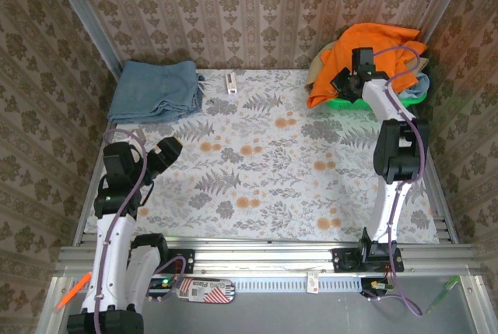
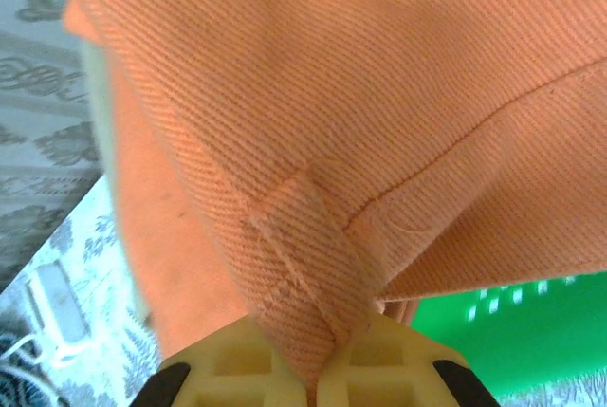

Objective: Fold and stack the trousers

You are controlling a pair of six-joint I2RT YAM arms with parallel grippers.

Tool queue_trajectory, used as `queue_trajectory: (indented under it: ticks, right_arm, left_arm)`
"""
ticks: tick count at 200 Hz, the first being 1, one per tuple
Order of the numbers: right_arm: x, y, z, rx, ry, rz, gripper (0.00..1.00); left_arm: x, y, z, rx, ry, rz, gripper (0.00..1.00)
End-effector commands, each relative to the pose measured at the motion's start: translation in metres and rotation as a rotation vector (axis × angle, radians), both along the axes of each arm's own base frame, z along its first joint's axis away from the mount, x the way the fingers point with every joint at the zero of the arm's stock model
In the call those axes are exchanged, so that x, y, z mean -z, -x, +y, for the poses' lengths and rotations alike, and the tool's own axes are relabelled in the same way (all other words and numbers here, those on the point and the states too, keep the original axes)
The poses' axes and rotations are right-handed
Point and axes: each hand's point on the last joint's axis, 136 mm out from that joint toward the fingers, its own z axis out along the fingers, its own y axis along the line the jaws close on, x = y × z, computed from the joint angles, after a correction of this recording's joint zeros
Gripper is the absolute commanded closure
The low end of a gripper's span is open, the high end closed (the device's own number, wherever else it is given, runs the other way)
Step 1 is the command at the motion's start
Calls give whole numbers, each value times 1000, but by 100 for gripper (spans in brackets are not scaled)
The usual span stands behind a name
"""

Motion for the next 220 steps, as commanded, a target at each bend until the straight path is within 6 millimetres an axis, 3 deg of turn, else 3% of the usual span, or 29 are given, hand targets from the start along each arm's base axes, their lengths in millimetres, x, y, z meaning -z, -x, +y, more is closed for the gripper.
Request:
queue_trajectory:
  ticks: [1, 40, 80, 87, 133, 163, 184, 200, 220]
  right_arm:
    - [-86, 21, 31, -71, 0, -197, 100]
    - [-169, 70, 56, -125, 82, -373, 100]
    - [-237, 122, 86, -215, 118, -526, 100]
    - [-258, 138, 92, -238, 114, -577, 100]
    - [-313, 209, 153, -435, 49, -729, 100]
    - [-329, 246, 191, -566, 27, -785, 100]
    - [-325, 261, 220, -666, -12, -777, 100]
    - [-303, 266, 245, -736, -47, -722, 100]
    - [-253, 271, 278, -815, -108, -600, 100]
  left_arm:
    - [-8, 1, -8, 47, 6, -34, 13]
    - [-20, 2, -17, 85, 12, -64, 14]
    - [-30, 7, -26, 132, -2, -83, 15]
    - [-33, 7, -28, 140, -3, -89, 15]
    - [-50, 10, -35, 165, -11, -123, 15]
    - [-61, 11, -36, 168, -14, -144, 14]
    - [-64, 10, -38, 172, -12, -150, 15]
    - [-63, 10, -40, 178, -12, -151, 15]
    - [-60, 12, -39, 168, -21, -145, 16]
